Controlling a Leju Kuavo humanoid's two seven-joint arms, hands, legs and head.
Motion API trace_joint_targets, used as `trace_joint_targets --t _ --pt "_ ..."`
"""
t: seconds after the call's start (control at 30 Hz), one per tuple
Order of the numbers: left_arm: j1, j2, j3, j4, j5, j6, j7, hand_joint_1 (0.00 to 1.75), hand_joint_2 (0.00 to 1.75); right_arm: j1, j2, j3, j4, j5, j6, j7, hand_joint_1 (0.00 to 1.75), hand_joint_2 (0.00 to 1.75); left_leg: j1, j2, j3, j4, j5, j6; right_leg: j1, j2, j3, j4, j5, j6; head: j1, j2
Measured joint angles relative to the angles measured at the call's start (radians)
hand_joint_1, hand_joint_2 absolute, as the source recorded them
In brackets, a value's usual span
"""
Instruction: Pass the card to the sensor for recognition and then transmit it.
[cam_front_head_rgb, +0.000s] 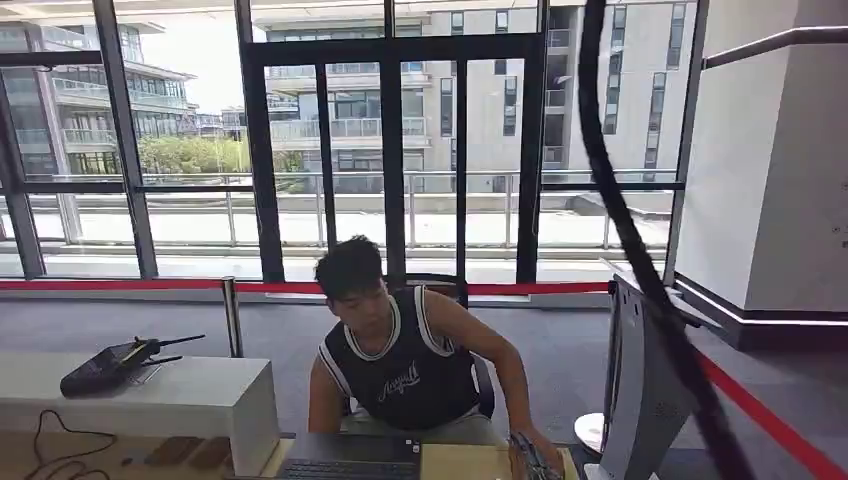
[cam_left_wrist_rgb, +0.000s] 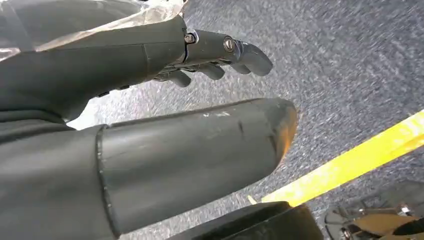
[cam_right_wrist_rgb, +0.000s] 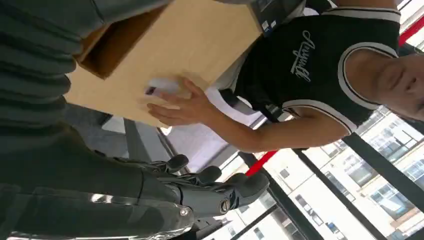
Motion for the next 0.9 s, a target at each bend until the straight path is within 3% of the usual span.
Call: trace_joint_targets --t 0.2,0.37,0.67,0.9 --pt "0.005 0.002 0.004 0.000 0.016 0.002 0.020 0.00 0.00 0.211 -0.058 -0.003 -0.186 -0.021 0.001 0.005 0.00 1.75 0.000 0.000 -0.001 0.000 -0.001 0.001 0.000 0.000 0.000 -0.001 0.000 0.000 0.000 0.000" --pt "0.005 0.004 0.009 0.000 0.031 0.013 0.031 0.00 0.00 0.320 -0.093 -0.003 -0.278 -0.013 -0.004 0.010 0.00 1.75 0.000 0.001 -0.001 0.000 -0.001 0.001 0.000 0.000 0.000 -0.001 0.000 0.000 0.000 0.000" --pt "0.006 0.005 0.015 0.000 0.032 0.019 0.028 0.00 0.00 0.375 -0.132 -0.002 -0.337 0.105 -0.050 0.042 0.00 1.75 0.000 0.002 -0.001 0.000 -0.001 0.001 0.000 0.000 0.000 -0.001 0.000 0.000 -0.001 0.000" --pt "0.005 0.004 0.016 0.000 0.024 0.020 0.036 0.00 0.00 0.381 -0.136 0.013 -0.341 0.356 -0.072 0.166 0.00 1.75 0.000 0.002 -0.001 0.000 -0.001 0.001 0.000 0.000 0.000 -0.001 0.000 0.000 0.000 0.000"
